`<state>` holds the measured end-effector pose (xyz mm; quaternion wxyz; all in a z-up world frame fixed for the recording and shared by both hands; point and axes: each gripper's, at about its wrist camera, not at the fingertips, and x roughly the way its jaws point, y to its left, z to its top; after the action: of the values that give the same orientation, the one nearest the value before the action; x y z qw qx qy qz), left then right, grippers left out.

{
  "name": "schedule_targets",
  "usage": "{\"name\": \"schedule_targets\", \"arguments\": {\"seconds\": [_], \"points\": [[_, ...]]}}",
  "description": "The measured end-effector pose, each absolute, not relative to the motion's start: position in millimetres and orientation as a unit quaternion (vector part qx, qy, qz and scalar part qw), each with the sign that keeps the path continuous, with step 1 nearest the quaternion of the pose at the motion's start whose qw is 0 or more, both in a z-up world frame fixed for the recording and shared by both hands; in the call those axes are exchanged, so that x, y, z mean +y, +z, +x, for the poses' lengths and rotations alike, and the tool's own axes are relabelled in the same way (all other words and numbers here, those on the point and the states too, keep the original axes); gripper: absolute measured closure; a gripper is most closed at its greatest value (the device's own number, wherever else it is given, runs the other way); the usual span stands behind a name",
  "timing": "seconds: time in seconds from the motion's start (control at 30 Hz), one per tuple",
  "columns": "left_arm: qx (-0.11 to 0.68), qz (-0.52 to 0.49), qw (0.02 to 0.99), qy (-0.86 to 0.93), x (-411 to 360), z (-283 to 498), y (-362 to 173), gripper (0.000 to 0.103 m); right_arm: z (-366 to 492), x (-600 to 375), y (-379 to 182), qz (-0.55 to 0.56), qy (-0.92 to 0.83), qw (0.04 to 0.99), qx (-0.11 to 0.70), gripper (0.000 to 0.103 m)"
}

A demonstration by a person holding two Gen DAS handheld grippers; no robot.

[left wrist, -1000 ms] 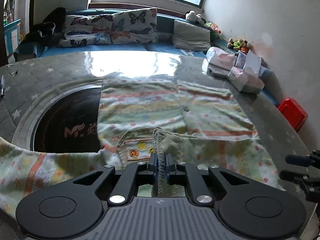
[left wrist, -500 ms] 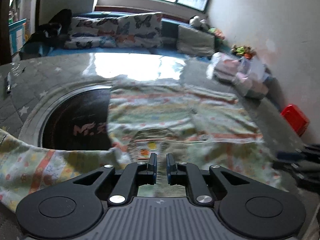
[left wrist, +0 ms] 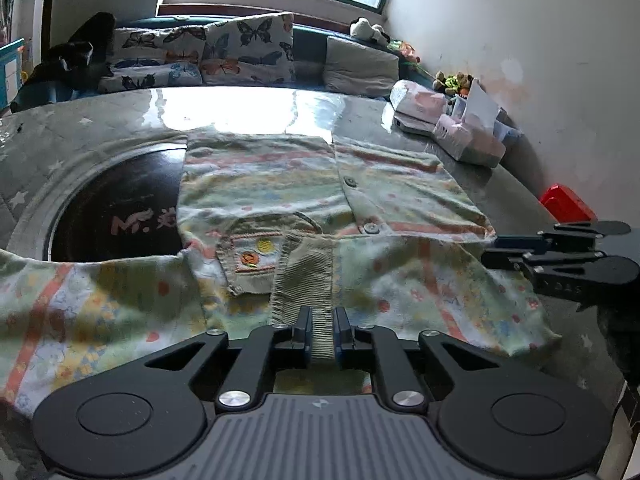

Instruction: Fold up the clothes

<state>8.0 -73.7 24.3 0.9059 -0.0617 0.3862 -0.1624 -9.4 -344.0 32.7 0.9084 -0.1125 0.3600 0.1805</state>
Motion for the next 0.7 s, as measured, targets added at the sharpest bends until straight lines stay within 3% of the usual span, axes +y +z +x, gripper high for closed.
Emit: {"name": "schedule_targets", "arguments": {"seconds": [0.3,0.5,0.57,0.7], "points": [[0.385,-0.078,0.911,-0.121,-39.1,-8.3,25.7,0.088,-28.3,-290.5,37.2,-0.129,0.259,0.892,0.347,0.066],[0.378,-0.090,0.917,-0.084,-7.6,-25.0,28.6,0.078,-26.3,-269.6,30.9,-0.148,0.272,0.881,0.358,0.066],[0.376,-0.093,0.919,-0.069,3.7,-29.4,29.4,0.069,-24.4,-266.4,35.3,-0.144,0.274,0.883,0.352,0.065],[0.374,-0.104,0.921,-0.030,28.0,-34.4,28.1,0.066,-17.0,-256.4,39.8,-0.137,0.278,0.887,0.342,0.061]]}}
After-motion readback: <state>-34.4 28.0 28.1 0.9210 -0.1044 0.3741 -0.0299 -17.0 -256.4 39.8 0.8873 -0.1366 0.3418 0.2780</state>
